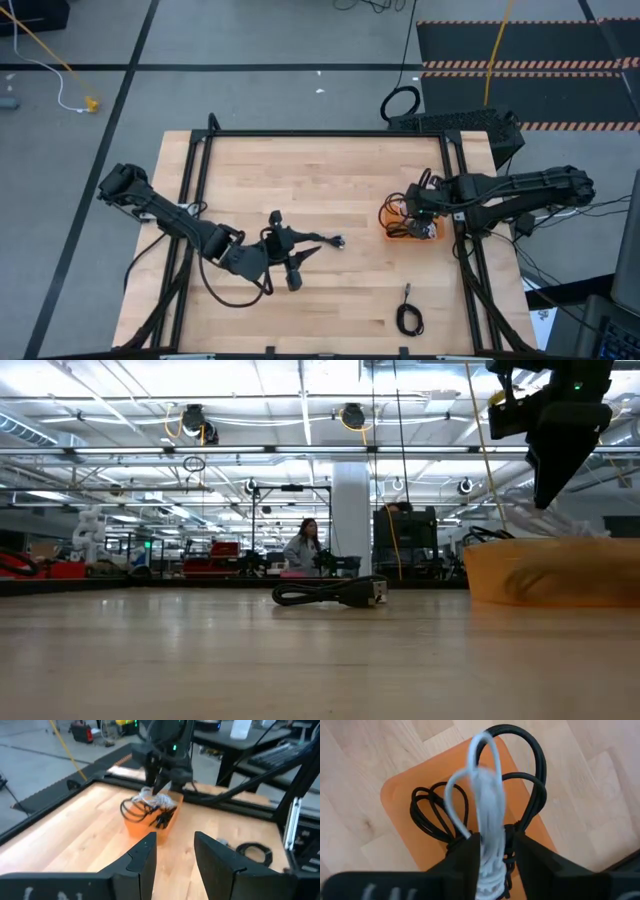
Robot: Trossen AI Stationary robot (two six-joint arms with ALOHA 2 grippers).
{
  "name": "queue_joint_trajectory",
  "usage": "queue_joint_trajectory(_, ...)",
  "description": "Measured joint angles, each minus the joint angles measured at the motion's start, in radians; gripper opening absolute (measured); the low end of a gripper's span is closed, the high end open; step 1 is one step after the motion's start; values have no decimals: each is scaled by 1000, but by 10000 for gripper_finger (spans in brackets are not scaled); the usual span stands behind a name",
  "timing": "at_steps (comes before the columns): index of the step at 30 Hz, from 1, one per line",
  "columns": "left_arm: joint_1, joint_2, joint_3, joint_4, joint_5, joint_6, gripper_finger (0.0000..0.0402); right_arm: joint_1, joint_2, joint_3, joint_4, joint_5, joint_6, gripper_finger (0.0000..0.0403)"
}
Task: Pick and place USB-C Cables
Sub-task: Put the black charger cable into the bin
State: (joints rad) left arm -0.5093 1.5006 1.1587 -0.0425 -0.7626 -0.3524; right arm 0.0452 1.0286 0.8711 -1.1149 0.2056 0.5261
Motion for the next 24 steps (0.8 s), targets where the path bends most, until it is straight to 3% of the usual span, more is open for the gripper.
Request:
queue_joint_trajectory(4,20,1,-21,-44,1,-69,134,0,-2,0,1,0,6,154)
queue_joint_trajectory(9,74,2,-76,-44,31,-114,134,0,-24,0,9,1,14,176)
queue_joint_trajectory(13,159,31,-124,-44,149,-159,134,0,-45,0,100,-4,45,176)
queue_joint_trajectory(18,292,126,-138,-23,325,-209,134,10,-53,1,302,-83,34,174)
queue_joint_trajectory(24,374,228,-138,-17,522,-157,134,44,-53,1,389,-106,33,174)
